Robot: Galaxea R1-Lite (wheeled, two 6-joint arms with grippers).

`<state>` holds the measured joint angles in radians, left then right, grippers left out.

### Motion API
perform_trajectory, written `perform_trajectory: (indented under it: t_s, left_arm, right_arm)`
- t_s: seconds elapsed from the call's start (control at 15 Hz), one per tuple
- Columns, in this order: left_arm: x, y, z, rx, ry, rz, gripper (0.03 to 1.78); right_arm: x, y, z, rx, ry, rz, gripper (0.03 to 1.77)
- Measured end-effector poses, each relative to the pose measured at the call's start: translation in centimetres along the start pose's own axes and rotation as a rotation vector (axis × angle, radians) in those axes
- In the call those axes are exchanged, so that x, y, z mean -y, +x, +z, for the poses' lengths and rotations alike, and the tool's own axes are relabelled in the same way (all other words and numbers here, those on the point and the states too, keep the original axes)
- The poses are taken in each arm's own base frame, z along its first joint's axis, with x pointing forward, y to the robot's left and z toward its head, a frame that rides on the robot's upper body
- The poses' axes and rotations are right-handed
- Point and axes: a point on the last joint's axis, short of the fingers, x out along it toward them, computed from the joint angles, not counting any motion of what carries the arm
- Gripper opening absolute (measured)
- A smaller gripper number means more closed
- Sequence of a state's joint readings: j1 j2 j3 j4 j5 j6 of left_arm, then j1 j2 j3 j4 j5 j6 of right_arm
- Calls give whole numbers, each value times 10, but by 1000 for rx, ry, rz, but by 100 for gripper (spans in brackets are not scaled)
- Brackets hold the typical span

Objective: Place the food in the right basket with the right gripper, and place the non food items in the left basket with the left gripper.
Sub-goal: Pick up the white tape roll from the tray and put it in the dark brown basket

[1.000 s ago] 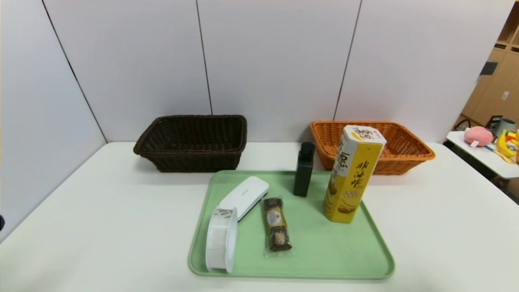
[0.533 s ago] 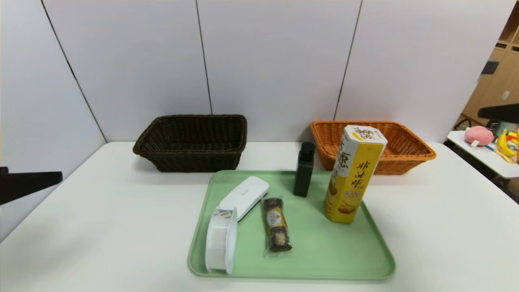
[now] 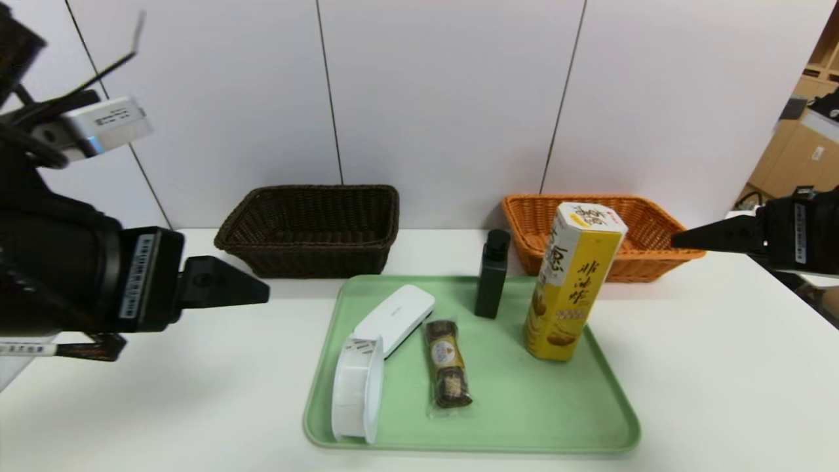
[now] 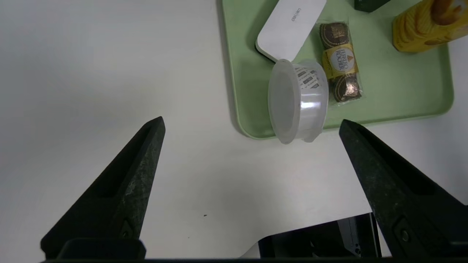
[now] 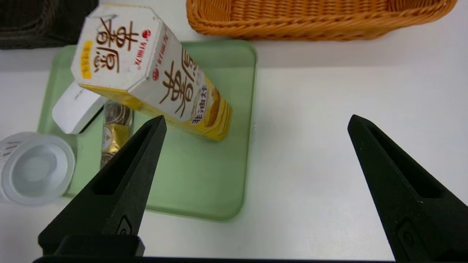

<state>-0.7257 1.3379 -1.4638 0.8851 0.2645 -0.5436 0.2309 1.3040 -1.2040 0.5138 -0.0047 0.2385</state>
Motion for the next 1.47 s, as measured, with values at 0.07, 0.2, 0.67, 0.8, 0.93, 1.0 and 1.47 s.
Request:
perform_trajectory:
  t_s: [0.07, 0.2, 0.67, 0.8, 0.93, 1.0, 1.47]
  left_arm:
    - [12, 8, 3, -17, 21, -6, 169]
    - [31, 22, 4, -57, 68, -3, 169]
    - [78, 69, -9, -187, 194, 38, 169]
    - [83, 80, -12, -229, 218, 84, 169]
    - [89, 92, -13, -255, 220, 106, 169]
    - [92, 98, -14, -267, 220, 116, 169]
    - [102, 133, -27, -376, 156, 143, 169]
  right_arm:
    - [1, 4, -4, -20, -1, -6, 171]
    - [2, 9, -9, -48, -2, -13, 171]
    - [6, 15, -25, -104, -5, -31, 171]
    - [7, 14, -28, -113, -5, -33, 171]
    - [8, 14, -31, -119, -6, -36, 171]
    - [8, 15, -32, -122, -6, -36, 171]
    - [9, 16, -37, -140, -5, -41, 171]
